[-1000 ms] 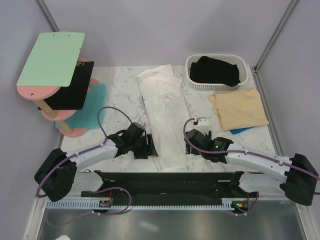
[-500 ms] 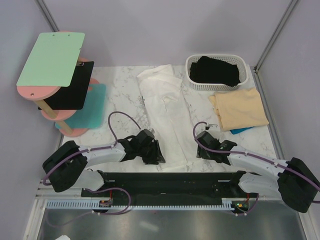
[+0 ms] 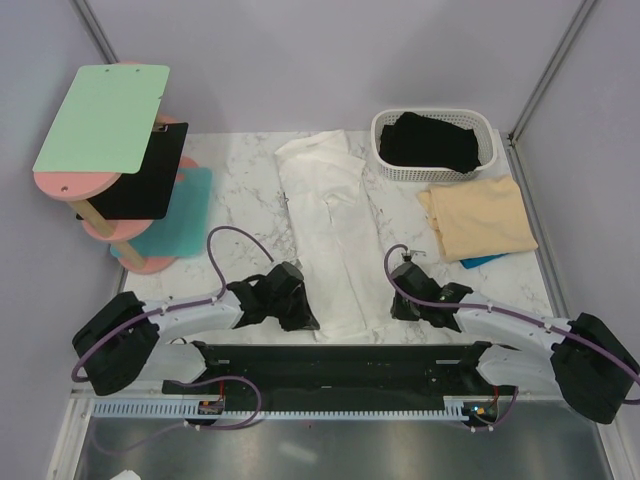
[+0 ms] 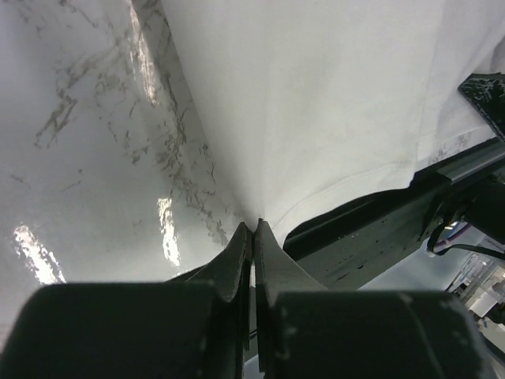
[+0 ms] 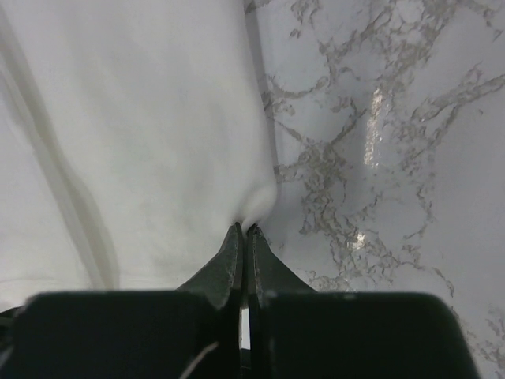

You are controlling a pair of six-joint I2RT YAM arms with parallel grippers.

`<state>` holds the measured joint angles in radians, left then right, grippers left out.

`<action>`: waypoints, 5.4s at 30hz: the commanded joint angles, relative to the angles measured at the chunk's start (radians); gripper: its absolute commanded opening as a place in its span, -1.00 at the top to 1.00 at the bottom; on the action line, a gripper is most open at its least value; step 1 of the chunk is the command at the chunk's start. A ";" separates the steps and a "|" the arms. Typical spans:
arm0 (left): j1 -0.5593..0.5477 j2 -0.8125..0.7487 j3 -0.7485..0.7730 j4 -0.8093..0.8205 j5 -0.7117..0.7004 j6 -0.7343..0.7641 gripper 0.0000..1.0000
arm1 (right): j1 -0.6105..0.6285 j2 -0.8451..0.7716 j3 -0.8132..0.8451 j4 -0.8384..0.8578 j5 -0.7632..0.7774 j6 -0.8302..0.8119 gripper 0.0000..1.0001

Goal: Fold and stack the t-shirts
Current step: Grab the bottom of the folded rectangular tshirt with both arms, then fold the folded rectangular tshirt in 1/3 of the way, then grab one side of the 2/3 rectangular tshirt with both arms, then fold the long partially folded tshirt into a neat square

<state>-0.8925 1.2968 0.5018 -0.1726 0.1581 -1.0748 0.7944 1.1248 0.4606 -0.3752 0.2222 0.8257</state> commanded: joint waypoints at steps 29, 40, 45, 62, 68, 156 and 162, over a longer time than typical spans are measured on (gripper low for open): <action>0.116 -0.176 0.326 -0.419 -0.264 0.105 0.96 | 0.175 0.125 0.378 0.039 0.204 -0.227 1.00; 0.308 0.019 0.517 -0.386 -0.197 0.275 0.96 | -0.035 0.277 0.527 0.169 0.187 -0.393 1.00; 0.369 0.117 0.584 -0.357 -0.166 0.311 0.96 | -0.092 0.415 0.599 0.220 0.148 -0.431 1.00; 0.546 0.417 0.856 -0.331 -0.045 0.414 -0.48 | -0.233 0.632 0.747 0.501 0.230 -0.497 -0.40; 0.546 0.289 0.776 -0.332 -0.066 0.443 -0.99 | -0.247 0.502 0.673 0.457 0.236 -0.488 -0.96; 0.507 0.452 1.101 -0.430 -0.083 0.435 0.96 | -0.345 0.726 1.042 0.229 -0.043 -0.462 0.99; 0.581 0.605 1.222 -0.421 -0.037 0.447 0.96 | -0.392 0.937 1.260 0.236 -0.073 -0.473 0.95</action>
<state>-0.3553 1.8263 1.6135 -0.6205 0.0692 -0.6796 0.4347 1.9587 1.5806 -0.2008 0.1780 0.3771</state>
